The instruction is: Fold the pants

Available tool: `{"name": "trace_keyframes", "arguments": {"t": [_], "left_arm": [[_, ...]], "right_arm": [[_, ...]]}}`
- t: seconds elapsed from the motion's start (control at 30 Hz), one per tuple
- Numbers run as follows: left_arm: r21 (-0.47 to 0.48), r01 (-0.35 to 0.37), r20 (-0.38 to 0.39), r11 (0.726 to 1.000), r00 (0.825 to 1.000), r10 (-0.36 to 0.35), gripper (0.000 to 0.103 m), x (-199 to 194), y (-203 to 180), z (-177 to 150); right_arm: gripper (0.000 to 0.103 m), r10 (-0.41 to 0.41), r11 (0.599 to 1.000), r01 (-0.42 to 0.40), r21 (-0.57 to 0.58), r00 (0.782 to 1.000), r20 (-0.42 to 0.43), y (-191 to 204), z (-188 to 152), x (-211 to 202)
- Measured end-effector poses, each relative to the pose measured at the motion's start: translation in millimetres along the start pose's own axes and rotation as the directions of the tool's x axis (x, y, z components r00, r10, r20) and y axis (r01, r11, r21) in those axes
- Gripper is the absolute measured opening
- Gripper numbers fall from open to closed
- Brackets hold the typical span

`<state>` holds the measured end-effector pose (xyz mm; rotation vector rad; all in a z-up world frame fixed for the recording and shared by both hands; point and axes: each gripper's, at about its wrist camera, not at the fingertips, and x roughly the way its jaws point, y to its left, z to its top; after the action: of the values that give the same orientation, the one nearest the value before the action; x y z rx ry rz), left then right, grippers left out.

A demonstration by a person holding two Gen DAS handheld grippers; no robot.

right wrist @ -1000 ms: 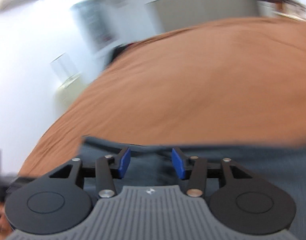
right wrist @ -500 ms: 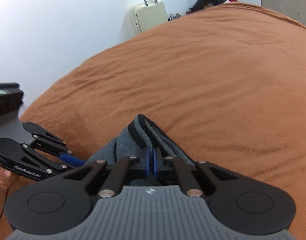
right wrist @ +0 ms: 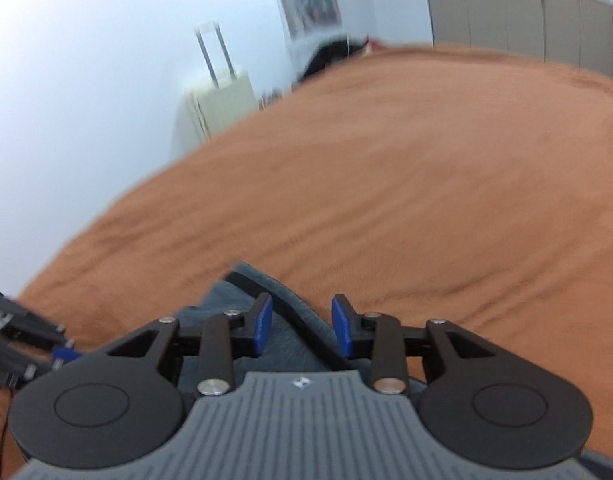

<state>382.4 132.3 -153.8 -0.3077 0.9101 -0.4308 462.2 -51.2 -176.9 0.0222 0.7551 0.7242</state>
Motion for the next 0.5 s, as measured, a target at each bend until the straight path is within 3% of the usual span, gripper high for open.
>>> {"name": "trace_keyframes", "arguments": {"t": [0.13,0.27,0.37,0.47,0.5], "left_arm": [[0.023,0.045,0.045,0.999,0.998,-0.046,0.017,1.5,-20.4,13.4],[0.032,0.05,0.022,0.998,0.998,-0.051,0.022,24.5,-39.0,17.0],[0.03,0.042,0.0,0.999,0.999,-0.042,0.022,41.5,-48.5,14.0],[0.028,0.025,-0.016,0.999,1.0,-0.025,0.022,50.7,-58.7,13.7],[0.035,0.023,-0.015,0.999,1.0,-0.022,0.022,50.3,-63.4,13.0]], "right_arm": [[0.028,0.042,0.999,-0.042,-0.012,0.998,-0.043,6.2,-27.5,-43.0],[0.008,0.073,0.997,-0.076,-0.018,0.988,-0.134,18.5,-70.3,-45.8],[0.001,0.073,0.995,-0.084,-0.055,0.982,-0.172,24.1,-99.3,-43.6],[0.002,0.052,0.996,-0.064,-0.066,0.985,-0.165,26.5,-110.1,-42.6],[0.007,0.061,0.996,-0.069,-0.049,0.988,-0.142,25.9,-108.1,-47.8]]}}
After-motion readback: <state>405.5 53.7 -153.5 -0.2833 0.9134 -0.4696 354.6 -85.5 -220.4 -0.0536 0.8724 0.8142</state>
